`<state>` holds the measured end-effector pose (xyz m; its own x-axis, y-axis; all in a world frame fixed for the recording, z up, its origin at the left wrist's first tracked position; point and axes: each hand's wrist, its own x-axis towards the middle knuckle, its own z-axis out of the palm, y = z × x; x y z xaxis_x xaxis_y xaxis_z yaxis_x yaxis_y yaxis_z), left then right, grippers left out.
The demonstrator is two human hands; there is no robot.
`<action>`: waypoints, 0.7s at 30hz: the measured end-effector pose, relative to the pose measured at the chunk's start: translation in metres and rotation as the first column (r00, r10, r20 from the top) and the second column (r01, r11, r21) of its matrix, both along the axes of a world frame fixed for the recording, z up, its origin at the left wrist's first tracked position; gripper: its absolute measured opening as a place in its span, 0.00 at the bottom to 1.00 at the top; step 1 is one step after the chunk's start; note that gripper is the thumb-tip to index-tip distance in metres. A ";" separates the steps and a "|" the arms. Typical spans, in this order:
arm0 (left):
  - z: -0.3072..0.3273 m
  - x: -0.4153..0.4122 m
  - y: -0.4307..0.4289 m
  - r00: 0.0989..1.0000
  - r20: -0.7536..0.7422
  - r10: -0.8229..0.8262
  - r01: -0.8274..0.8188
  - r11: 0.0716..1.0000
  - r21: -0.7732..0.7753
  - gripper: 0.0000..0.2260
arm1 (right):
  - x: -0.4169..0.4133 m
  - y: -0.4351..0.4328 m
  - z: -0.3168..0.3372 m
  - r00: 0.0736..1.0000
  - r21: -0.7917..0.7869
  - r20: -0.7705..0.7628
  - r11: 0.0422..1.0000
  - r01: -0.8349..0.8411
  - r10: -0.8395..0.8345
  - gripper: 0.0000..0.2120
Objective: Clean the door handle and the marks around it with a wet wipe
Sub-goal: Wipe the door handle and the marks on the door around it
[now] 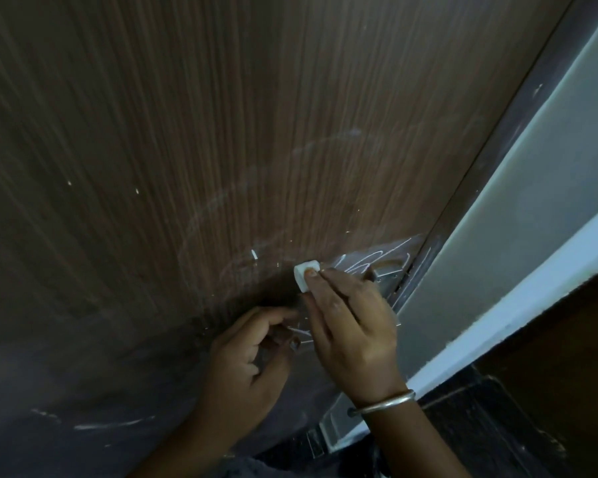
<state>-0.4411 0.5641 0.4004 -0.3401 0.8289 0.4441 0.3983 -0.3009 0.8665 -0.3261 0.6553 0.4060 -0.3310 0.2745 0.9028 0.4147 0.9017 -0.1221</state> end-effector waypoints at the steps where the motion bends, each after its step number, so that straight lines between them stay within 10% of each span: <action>1: 0.001 0.001 0.001 1.000 0.000 -0.002 0.002 1.000 0.008 0.10 | 0.001 0.001 0.000 1.000 -0.007 0.005 1.000 -0.007 0.007 0.11; 13: 0.000 0.006 0.008 1.000 -0.026 -0.014 0.015 1.000 0.011 0.12 | 0.061 0.044 0.010 0.911 -0.197 -0.342 0.966 0.168 -0.228 0.07; 21: -0.009 0.012 0.012 0.998 -0.061 -0.030 0.029 0.999 -0.023 0.13 | 0.065 0.042 -0.017 0.923 -0.475 -0.249 0.867 0.149 -0.295 0.10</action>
<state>-0.4293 0.5758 0.3915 -0.2880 0.8481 0.4446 0.4418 -0.2942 0.8475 -0.2612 0.6970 0.3895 0.0569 0.6980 0.7139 0.4736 0.6106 -0.6347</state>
